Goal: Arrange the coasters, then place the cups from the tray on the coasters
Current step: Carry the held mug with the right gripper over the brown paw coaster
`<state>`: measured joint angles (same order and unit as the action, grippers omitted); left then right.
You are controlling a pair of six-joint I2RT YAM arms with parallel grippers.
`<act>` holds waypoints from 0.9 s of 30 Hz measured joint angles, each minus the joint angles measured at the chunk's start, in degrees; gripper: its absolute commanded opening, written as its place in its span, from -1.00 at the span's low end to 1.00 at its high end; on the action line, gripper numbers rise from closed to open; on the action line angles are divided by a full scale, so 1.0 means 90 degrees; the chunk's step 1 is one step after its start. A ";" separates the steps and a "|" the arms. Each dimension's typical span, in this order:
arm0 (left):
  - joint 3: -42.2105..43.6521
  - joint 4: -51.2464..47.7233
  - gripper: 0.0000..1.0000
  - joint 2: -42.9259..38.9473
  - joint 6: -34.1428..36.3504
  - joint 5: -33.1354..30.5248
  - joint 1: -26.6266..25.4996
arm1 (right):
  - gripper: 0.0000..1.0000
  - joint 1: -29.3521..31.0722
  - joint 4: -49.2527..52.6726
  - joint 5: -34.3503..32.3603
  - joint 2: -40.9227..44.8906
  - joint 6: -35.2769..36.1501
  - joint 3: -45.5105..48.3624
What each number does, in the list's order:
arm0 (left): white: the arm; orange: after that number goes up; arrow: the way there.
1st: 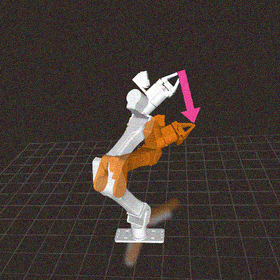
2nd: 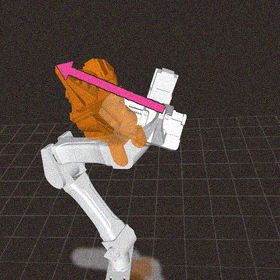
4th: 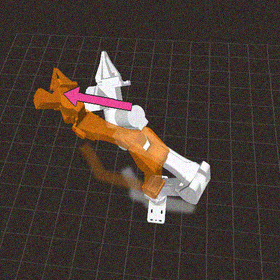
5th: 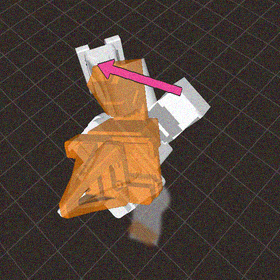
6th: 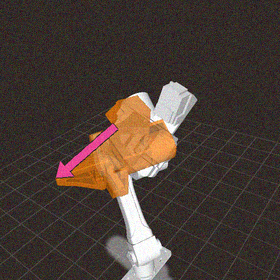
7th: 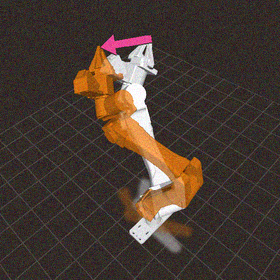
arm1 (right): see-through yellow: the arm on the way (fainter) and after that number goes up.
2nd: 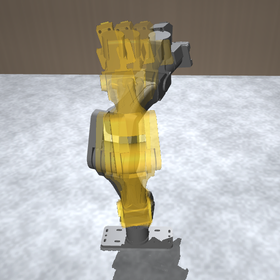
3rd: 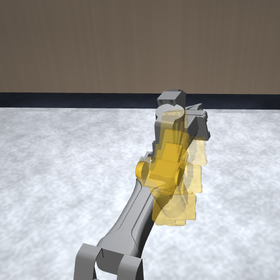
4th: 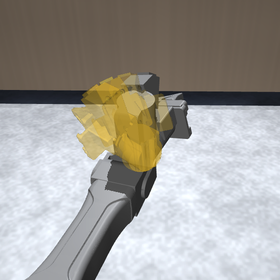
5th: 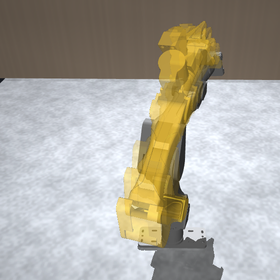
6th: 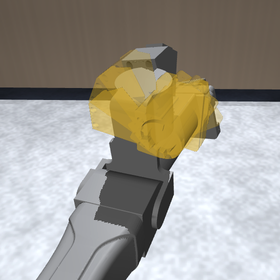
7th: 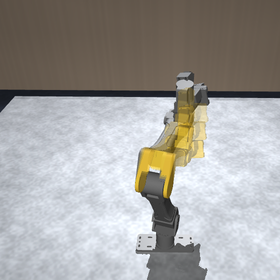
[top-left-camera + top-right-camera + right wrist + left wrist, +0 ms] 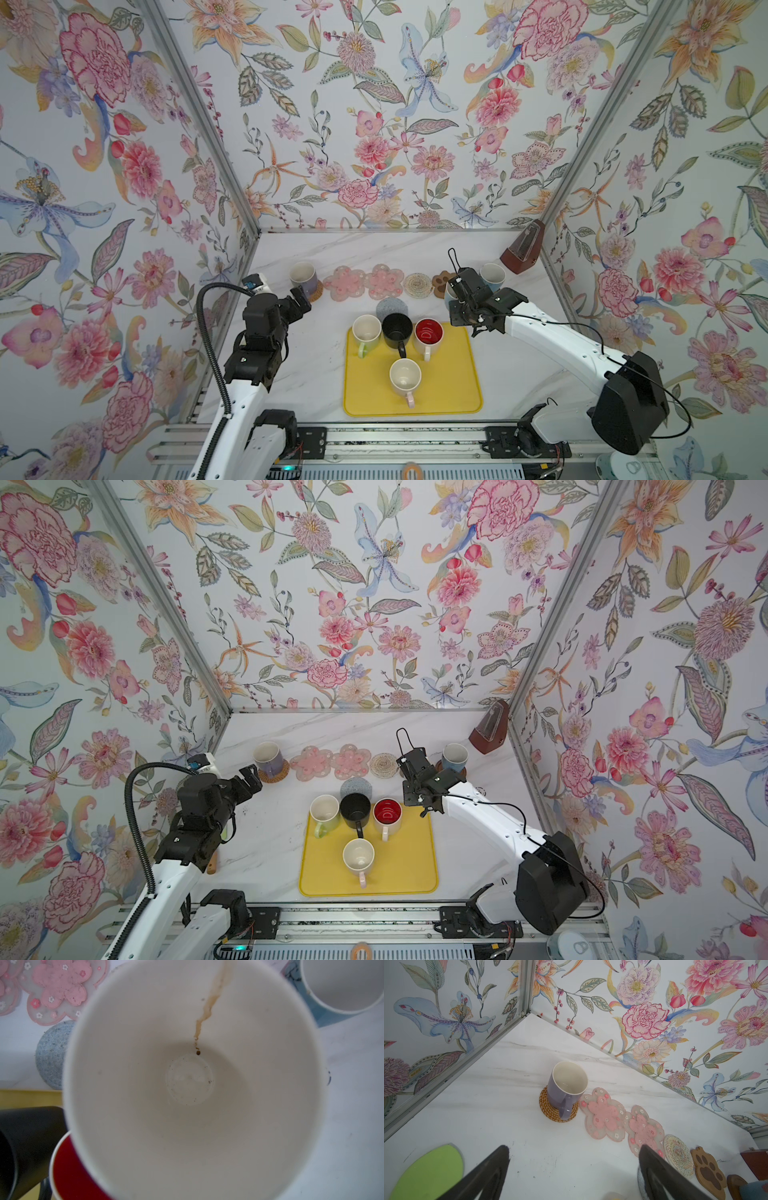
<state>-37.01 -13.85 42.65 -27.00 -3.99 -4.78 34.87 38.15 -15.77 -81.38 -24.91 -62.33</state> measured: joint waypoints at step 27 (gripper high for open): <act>0.0104 -0.0049 0.98 -0.0240 -0.0007 0.0255 0.0000 | -1.00 -0.1010 -0.1086 0.0396 -0.1984 0.0823 -0.1107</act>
<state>-36.07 -14.28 40.49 -27.07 -1.69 -4.78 25.78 28.38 -12.21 -99.24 -17.50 -72.29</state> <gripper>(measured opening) 0.989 0.140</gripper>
